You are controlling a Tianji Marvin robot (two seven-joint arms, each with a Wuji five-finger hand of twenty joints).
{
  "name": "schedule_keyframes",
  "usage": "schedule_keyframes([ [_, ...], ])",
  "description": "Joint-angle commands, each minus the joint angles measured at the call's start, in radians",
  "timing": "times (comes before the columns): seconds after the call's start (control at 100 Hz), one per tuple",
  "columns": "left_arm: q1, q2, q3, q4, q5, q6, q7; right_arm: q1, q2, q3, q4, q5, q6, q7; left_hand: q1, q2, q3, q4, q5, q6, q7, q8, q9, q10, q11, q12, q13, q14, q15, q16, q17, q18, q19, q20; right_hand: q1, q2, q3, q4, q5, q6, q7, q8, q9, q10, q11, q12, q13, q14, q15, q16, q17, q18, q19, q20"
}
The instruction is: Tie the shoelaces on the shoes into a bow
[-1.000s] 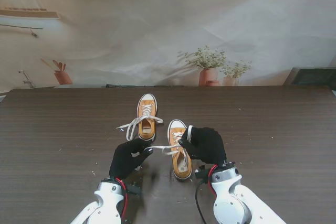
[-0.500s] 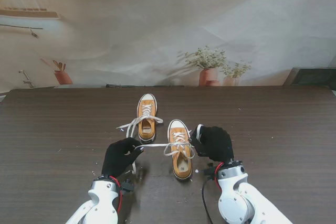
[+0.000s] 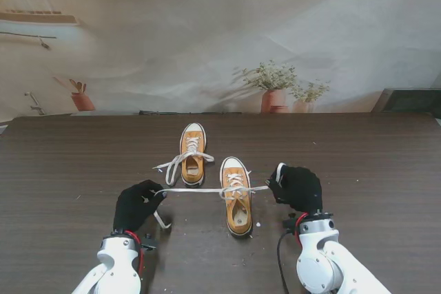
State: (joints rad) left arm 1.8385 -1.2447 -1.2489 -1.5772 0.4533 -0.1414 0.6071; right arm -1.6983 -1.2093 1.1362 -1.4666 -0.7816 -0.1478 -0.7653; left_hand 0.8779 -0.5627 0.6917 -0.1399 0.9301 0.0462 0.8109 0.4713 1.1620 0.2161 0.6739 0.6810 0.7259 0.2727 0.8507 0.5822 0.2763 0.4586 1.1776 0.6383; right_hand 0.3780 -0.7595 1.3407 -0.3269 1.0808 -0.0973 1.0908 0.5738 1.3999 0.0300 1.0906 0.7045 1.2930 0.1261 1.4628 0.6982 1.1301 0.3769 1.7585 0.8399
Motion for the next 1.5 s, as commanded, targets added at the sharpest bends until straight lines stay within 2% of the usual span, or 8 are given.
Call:
schedule_keyframes([
  [0.0, 0.013, 0.007, -0.016, -0.012, 0.006, 0.016, -0.004, -0.009, 0.009, 0.012, 0.012, 0.003, 0.008, 0.009, 0.01, -0.001, 0.009, -0.011, 0.043, 0.01, 0.03, 0.009, 0.032, 0.024, 0.0, 0.031, 0.023, -0.014, 0.025, 0.036, 0.006, -0.004, 0.032, 0.016, 0.039, -0.022, 0.05, -0.031, 0.021, 0.002, 0.026, -0.019, 0.055, 0.041, -0.003, -0.013, 0.018, -0.027, -0.004, 0.011, 0.017, -0.017, 0.033, 0.018],
  [0.46, 0.066, 0.008, -0.102, -0.045, 0.02, 0.071, 0.001, -0.013, 0.012, 0.057, 0.079, 0.0, 0.062, 0.001, 0.031, 0.01, -0.014, -0.005, 0.038, 0.032, 0.025, 0.014, 0.025, 0.037, 0.006, 0.036, 0.015, -0.001, 0.033, 0.042, -0.001, -0.007, 0.038, 0.021, 0.046, -0.03, 0.054, -0.031, 0.025, 0.008, 0.03, -0.03, 0.056, 0.048, -0.006, -0.014, 0.018, -0.023, -0.008, 0.015, 0.016, -0.013, 0.024, 0.024],
  [1.0, 0.05, 0.009, -0.099, -0.008, 0.033, 0.128, 0.0, -0.003, 0.013, 0.067, 0.162, -0.003, 0.107, -0.017, 0.038, 0.025, -0.041, 0.001, 0.034, 0.031, 0.015, 0.012, 0.014, 0.028, 0.005, 0.035, 0.012, -0.022, 0.028, 0.039, 0.002, -0.036, 0.029, 0.013, 0.043, -0.015, 0.033, -0.031, 0.008, 0.011, 0.014, -0.06, 0.056, 0.056, -0.021, -0.025, 0.018, -0.025, -0.015, 0.015, 0.014, -0.01, 0.012, 0.024],
  [1.11, 0.067, 0.006, -0.104, -0.035, -0.01, 0.153, -0.024, -0.004, 0.011, 0.072, 0.173, 0.011, 0.077, -0.017, 0.222, 0.232, -0.484, 0.099, -0.081, -0.034, -0.147, -0.053, -0.279, 0.018, -0.115, 0.011, -0.168, 0.019, -0.118, 0.005, -0.145, -0.065, -0.089, -0.058, 0.05, 0.08, -0.097, -0.003, -0.104, -0.002, -0.092, -0.302, -0.007, 0.067, -0.051, -0.047, 0.014, 0.067, -0.12, -0.049, -0.011, 0.13, -0.117, -0.024],
  [1.16, 0.078, 0.003, -0.109, -0.053, -0.047, 0.145, -0.038, -0.013, 0.011, 0.079, 0.169, 0.01, 0.073, -0.018, 0.193, 0.264, -0.572, 0.115, -0.185, -0.044, -0.287, -0.083, -0.491, 0.031, -0.185, -0.086, -0.317, 0.042, -0.229, -0.026, -0.249, -0.09, -0.166, -0.089, -0.029, 0.135, -0.126, 0.021, -0.141, 0.027, -0.202, -0.278, -0.081, 0.068, -0.072, -0.072, 0.01, 0.095, -0.238, -0.132, -0.079, 0.175, -0.212, -0.093],
  [1.31, 0.1, -0.004, -0.125, -0.072, -0.048, 0.137, -0.004, -0.065, 0.004, 0.114, 0.111, 0.046, 0.091, 0.003, 0.046, 0.309, -0.497, 0.111, -0.368, 0.037, -0.424, -0.124, -0.733, 0.017, -0.251, -0.163, -0.482, 0.029, -0.361, -0.031, -0.355, -0.126, -0.319, -0.034, -0.1, 0.242, -0.179, 0.171, -0.24, 0.127, -0.328, -0.172, -0.217, 0.108, -0.085, -0.137, 0.001, 0.167, -0.468, -0.249, -0.248, 0.229, -0.31, -0.133],
  [1.41, 0.122, -0.007, -0.137, -0.098, -0.055, 0.126, 0.005, -0.108, 0.005, 0.142, 0.059, 0.049, 0.124, 0.027, 0.035, 0.315, -0.5, 0.108, -0.415, 0.075, -0.444, -0.134, -0.79, 0.017, -0.269, -0.169, -0.523, 0.023, -0.387, -0.038, -0.377, -0.135, -0.355, -0.035, -0.104, 0.253, -0.209, 0.176, -0.278, 0.159, -0.337, -0.159, -0.275, 0.147, -0.138, -0.182, -0.026, 0.202, -0.578, -0.276, -0.335, 0.246, -0.358, -0.143],
  [1.49, 0.141, -0.004, -0.147, -0.115, -0.042, 0.122, 0.004, -0.165, 0.019, 0.176, -0.026, 0.038, 0.18, 0.125, 0.034, 0.323, -0.511, 0.107, -0.411, 0.081, -0.445, -0.138, -0.814, 0.017, -0.279, -0.177, -0.534, 0.021, -0.406, -0.037, -0.377, -0.137, -0.39, -0.026, -0.113, 0.269, -0.259, 0.174, -0.29, 0.182, -0.357, -0.173, -0.299, 0.177, -0.191, -0.219, -0.053, 0.231, -0.618, -0.271, -0.379, 0.258, -0.38, -0.142],
])
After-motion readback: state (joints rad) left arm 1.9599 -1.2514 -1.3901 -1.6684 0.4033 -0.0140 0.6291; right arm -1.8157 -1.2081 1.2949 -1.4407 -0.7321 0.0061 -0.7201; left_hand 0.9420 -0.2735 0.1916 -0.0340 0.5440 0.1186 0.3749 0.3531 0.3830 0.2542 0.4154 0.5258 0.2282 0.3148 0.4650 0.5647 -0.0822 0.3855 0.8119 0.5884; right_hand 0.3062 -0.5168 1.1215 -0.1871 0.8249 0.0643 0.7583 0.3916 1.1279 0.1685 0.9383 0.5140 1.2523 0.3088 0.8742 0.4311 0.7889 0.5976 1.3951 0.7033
